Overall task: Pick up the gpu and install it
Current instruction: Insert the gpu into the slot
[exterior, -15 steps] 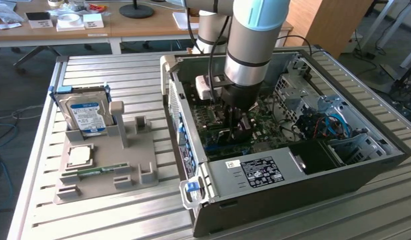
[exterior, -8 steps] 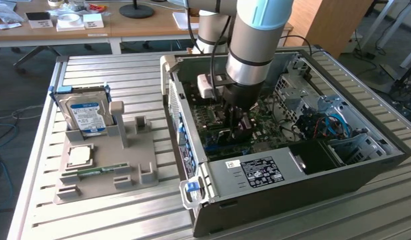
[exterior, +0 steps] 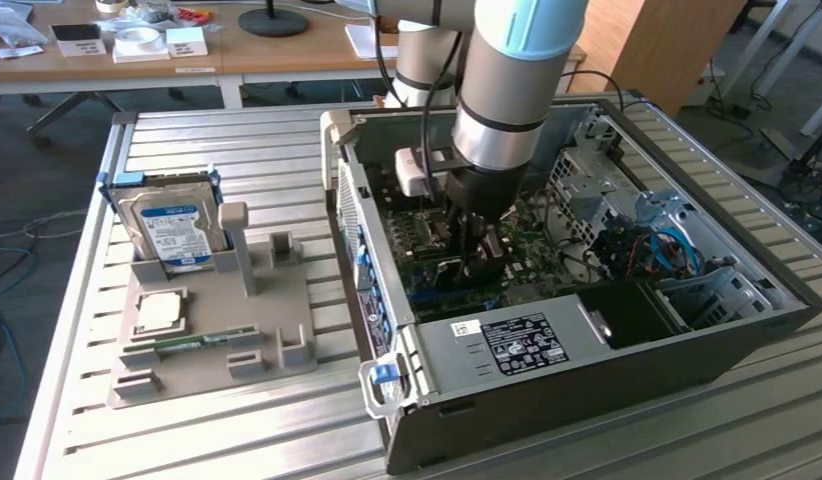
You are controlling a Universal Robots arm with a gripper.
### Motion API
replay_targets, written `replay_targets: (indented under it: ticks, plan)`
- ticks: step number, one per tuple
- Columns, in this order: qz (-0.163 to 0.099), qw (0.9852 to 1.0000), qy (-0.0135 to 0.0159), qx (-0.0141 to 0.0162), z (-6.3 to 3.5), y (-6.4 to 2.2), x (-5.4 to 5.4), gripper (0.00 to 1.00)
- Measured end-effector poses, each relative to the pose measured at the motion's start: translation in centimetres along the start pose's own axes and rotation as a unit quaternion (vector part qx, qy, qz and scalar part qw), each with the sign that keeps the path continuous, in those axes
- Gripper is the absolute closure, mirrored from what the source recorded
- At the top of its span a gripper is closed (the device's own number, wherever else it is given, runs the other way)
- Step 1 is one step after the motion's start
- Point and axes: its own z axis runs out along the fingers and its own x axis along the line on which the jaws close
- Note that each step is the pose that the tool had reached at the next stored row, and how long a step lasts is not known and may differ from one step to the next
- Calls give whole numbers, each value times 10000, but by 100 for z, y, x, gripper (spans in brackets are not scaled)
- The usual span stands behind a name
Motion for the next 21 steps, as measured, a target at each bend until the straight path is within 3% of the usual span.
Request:
replay_targets:
  ticks: [3, 4, 17, 18, 20, 21]
  plan:
    - [5, 10000, 12, -70, -1, -7, 0, 48]
    - [5, 10000, 12, -75, -1, -7, 0, 48]
    - [5, 10000, 12, -75, 0, -8, -1, 48]
    - [5, 10000, 12, -75, 0, -8, -1, 50]
    - [5, 10000, 12, -75, 0, -7, -1, 62]
    - [5, 10000, 12, -75, 0, -8, -1, 62]
